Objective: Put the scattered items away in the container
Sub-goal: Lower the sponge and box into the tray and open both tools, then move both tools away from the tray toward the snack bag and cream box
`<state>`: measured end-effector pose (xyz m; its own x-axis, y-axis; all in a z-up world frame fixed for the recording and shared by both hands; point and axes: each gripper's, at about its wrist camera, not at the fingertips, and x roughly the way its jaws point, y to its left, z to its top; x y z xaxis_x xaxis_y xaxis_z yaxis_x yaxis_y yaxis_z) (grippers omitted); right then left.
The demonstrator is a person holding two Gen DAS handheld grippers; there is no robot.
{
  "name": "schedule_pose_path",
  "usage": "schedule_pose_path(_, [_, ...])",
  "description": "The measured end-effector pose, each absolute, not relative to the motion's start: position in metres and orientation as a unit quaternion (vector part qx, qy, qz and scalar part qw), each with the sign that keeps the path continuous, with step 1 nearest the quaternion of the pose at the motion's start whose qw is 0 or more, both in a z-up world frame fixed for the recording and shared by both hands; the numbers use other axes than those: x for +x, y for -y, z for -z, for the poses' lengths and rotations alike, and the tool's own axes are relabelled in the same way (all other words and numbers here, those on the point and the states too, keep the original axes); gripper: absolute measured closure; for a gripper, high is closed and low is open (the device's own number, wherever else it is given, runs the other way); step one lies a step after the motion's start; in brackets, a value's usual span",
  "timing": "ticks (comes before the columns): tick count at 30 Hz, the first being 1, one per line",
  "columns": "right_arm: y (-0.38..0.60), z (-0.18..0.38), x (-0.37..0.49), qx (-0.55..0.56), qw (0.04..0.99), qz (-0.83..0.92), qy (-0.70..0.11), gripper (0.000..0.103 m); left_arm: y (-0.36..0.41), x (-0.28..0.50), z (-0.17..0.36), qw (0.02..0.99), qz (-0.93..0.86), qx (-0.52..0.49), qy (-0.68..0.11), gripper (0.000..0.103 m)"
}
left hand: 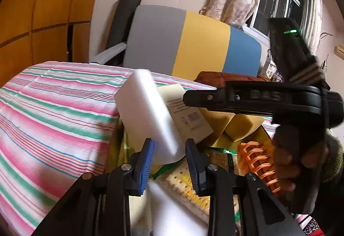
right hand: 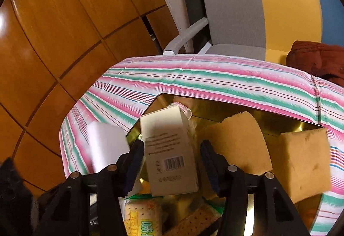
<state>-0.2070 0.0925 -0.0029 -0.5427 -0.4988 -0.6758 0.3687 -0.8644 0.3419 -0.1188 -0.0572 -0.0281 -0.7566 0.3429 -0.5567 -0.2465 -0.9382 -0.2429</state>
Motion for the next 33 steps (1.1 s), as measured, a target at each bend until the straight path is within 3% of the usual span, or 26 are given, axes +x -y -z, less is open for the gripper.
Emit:
schedule_pose_path(7, [-0.112,-0.009,-0.182,0.389,0.250,0.881,0.100,0.047,0.054,-0.119,0.024,0.164,-0.930,-0.315,0.094,0.072])
schedule_pose_path(18, [-0.164,-0.015,-0.132,0.358,0.219,0.897,0.136,0.037,0.027,-0.081,-0.001,0.094,-0.947,-0.305,0.023,0.067])
schedule_pose_path(33, [-0.284,-0.011,-0.060,0.330,0.112,0.914,0.205,0.031,-0.047,-0.037,-0.031,0.164,-0.946,-0.280,-0.029,0.064])
